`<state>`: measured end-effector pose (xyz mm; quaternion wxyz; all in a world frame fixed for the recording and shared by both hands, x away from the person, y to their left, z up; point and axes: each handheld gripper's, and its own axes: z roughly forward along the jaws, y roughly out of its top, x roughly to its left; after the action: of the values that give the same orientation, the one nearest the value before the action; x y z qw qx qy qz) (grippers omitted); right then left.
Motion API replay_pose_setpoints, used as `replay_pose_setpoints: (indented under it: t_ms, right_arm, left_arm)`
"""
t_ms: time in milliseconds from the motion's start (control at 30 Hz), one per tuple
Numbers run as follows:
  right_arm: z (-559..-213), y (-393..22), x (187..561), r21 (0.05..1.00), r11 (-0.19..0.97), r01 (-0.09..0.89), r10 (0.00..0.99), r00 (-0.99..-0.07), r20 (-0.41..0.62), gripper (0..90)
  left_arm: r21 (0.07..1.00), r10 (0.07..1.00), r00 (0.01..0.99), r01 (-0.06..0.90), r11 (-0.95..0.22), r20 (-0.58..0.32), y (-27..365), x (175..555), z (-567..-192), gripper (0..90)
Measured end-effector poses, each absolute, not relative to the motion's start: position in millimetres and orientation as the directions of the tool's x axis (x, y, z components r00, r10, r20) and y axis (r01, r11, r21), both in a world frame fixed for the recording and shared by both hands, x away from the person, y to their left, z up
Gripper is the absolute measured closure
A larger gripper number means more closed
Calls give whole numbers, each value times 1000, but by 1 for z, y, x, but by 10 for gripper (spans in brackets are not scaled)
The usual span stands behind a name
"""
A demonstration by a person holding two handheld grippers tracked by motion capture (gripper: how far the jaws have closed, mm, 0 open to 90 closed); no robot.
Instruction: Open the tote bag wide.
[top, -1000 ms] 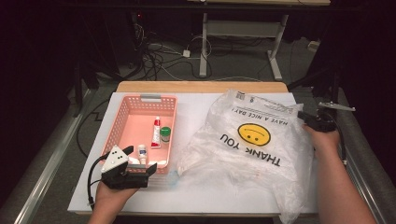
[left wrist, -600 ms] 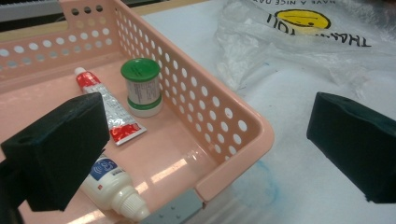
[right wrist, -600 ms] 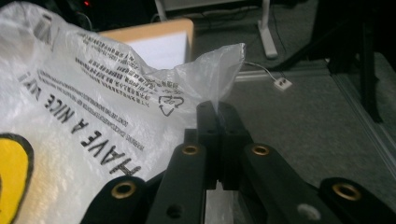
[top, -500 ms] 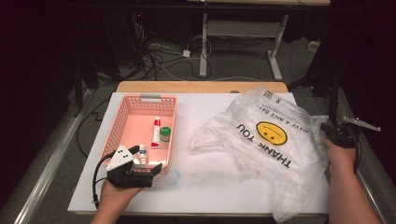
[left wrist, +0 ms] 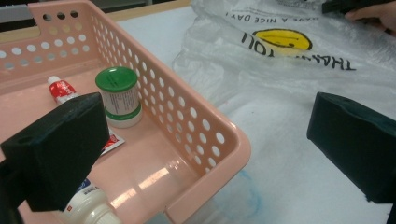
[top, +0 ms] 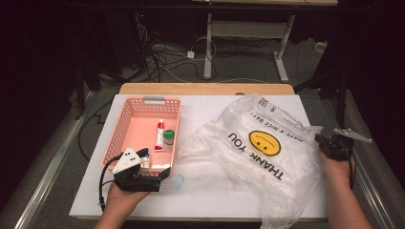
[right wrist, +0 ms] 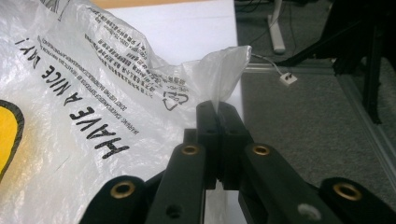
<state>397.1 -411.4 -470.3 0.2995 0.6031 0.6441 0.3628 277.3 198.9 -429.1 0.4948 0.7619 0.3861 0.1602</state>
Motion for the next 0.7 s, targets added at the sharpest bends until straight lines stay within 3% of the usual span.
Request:
replay_pose_setpoints:
  t_ms: [100, 167, 200, 300, 700]
  right_arm:
    - [-472, -409, 396, 819, 4, 573, 992, -108, 71, 849]
    - [-471, -409, 395, 806, 17, 591, 988, -133, 76, 670]
    - [-471, -409, 395, 806, 17, 591, 988, -133, 76, 670]
    - [-461, -413, 377, 812, 50, 582, 984, -167, 60, 526]
    - [-447, -383, 305, 848, 139, 511, 929, -364, 66, 438]
  left_arm:
    - [879, 744, 653, 429, -208, -143, 199, 278, -429, 0]
    - [880, 740, 656, 430, -203, -149, 199, 279, -428, 0]
    - [880, 738, 656, 431, -199, -155, 199, 279, -428, 0]
    - [885, 733, 661, 425, -192, -158, 197, 280, -427, 0]
    - [893, 755, 637, 417, -168, -156, 192, 286, -428, 0]
